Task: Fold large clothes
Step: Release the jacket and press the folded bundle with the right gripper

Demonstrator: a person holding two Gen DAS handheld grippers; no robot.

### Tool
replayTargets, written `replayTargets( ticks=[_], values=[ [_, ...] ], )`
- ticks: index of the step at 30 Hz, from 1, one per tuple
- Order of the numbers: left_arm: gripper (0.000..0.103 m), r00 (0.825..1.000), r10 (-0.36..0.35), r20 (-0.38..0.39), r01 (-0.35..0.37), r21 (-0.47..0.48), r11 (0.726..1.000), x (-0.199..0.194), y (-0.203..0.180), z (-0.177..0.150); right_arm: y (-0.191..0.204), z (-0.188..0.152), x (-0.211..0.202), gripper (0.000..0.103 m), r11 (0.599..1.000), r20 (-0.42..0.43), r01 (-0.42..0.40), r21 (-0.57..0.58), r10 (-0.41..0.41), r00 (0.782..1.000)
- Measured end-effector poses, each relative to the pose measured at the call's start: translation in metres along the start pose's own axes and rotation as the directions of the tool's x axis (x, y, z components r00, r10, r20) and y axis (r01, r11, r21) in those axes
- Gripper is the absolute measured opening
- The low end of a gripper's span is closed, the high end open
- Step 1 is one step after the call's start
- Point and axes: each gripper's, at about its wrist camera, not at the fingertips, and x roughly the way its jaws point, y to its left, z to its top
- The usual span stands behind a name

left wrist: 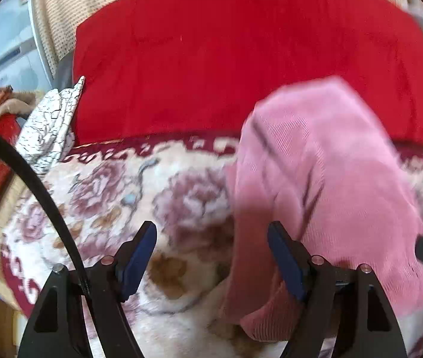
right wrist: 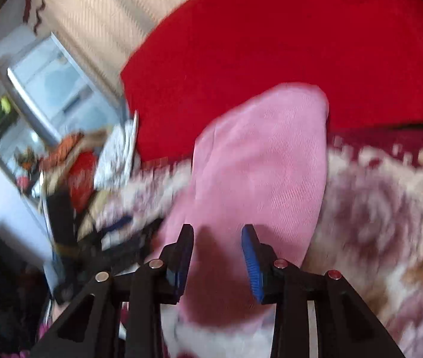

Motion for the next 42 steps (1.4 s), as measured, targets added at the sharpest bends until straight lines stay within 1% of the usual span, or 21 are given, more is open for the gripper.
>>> replayTargets(
  ticks=[1,3,6,8,10,11,13,15,16,17,18,19,24,27,30,33,36,38,39,41,42],
  values=[
    [0.077,0.999,0.024,-0.023,-0.024,0.016,1.000,0.007,-0.003,-0.002,0.001,-0.010,0.007,0.038,1.000,-0.013,0.026,-0.010,-0.026,1.000],
    [0.077,0.999,0.023,-0.028,-0.023,0.005,1.000,0.011,-0.002,-0.004,0.003,-0.021,0.016,0.038,0.999,-0.006,0.034,-0.025,-0.034,0.999],
    [0.077,1.000,0.004,-0.008,-0.004,-0.018,1.000,0.005,0.005,-0.003,0.011,-0.017,0.019,0.038,0.998,-0.020,0.058,-0.032,-0.059,0.998],
    [0.077,1.000,-0.001,0.001,0.001,-0.026,1.000,0.003,0.008,-0.004,0.014,-0.009,0.009,0.038,0.997,-0.037,0.071,-0.038,-0.073,0.997],
    [0.077,1.000,-0.002,0.005,0.002,-0.023,1.000,0.002,0.011,-0.004,0.013,-0.006,-0.003,0.038,0.998,-0.018,0.047,-0.029,-0.047,0.999],
    [0.077,1.000,-0.002,0.005,0.002,-0.025,1.000,0.002,0.013,-0.004,0.013,-0.003,-0.013,0.038,0.999,0.011,0.028,-0.023,-0.027,1.000],
    [0.077,1.000,-0.002,0.003,0.002,-0.037,0.999,0.002,0.015,-0.004,0.012,-0.002,-0.023,0.038,0.999,0.048,0.045,-0.026,-0.044,0.998],
    [0.077,1.000,0.003,-0.005,-0.004,-0.037,0.999,0.004,0.016,-0.004,0.009,-0.004,-0.016,0.037,0.998,0.016,0.060,-0.037,-0.059,0.998],
    [0.077,1.000,0.013,-0.014,-0.013,-0.029,0.999,0.006,0.016,-0.004,0.004,-0.009,0.003,0.038,0.997,-0.047,0.073,-0.030,-0.075,0.996],
    [0.077,1.000,0.014,-0.018,-0.014,-0.029,0.999,0.008,0.017,-0.005,-0.001,-0.014,0.014,0.039,0.998,-0.057,0.064,-0.017,-0.065,0.996],
    [0.077,1.000,0.006,-0.016,-0.006,-0.034,0.999,0.007,0.018,-0.005,-0.004,-0.016,0.018,0.039,1.000,-0.029,0.031,-0.001,-0.031,0.999],
    [0.077,1.000,-0.004,-0.011,0.003,-0.042,0.999,0.006,0.020,-0.004,-0.006,-0.014,0.018,0.039,1.000,-0.029,0.023,0.010,-0.022,0.999],
    [0.077,1.000,0.008,0.025,-0.007,-0.054,0.999,-0.001,0.024,-0.001,0.000,0.001,0.004,0.039,0.999,-0.075,0.033,-0.017,-0.034,0.997],
    [0.077,0.999,0.013,0.042,-0.011,-0.051,0.999,-0.004,0.024,0.001,-0.002,0.011,-0.010,0.039,1.000,-0.026,0.001,0.005,0.000,1.000],
    [0.077,0.999,0.018,0.049,-0.016,-0.045,0.999,-0.004,0.023,0.002,-0.006,0.024,-0.011,0.040,0.999,0.013,0.034,-0.002,-0.034,0.999],
    [0.077,0.998,0.018,0.052,-0.016,-0.040,0.999,-0.005,0.022,0.003,-0.011,0.045,-0.001,0.040,0.998,0.016,0.065,0.021,-0.066,0.998],
    [0.077,0.998,0.019,0.064,-0.017,-0.029,0.999,-0.005,0.021,0.003,-0.016,0.063,0.020,0.040,0.993,0.002,0.114,0.040,-0.114,0.993],
    [0.077,0.997,0.021,0.069,-0.020,-0.023,1.000,-0.005,0.020,0.004,-0.022,0.067,0.037,0.040,0.989,-0.020,0.131,0.063,-0.130,0.991],
    [0.077,0.997,0.023,0.070,-0.022,-0.020,1.000,-0.005,0.019,0.004,-0.027,0.067,0.050,0.046,0.987,-0.048,0.143,0.075,-0.139,0.989],
    [0.077,0.997,0.023,0.075,-0.022,-0.013,1.000,-0.005,0.018,0.004,-0.036,0.064,0.068,0.048,0.985,-0.074,0.146,0.094,-0.139,0.987],
    [0.077,0.997,0.023,0.076,-0.022,-0.011,1.000,-0.005,0.018,0.004,-0.038,0.062,0.071,0.048,0.985,-0.063,0.142,0.101,-0.136,0.989]
  ],
)
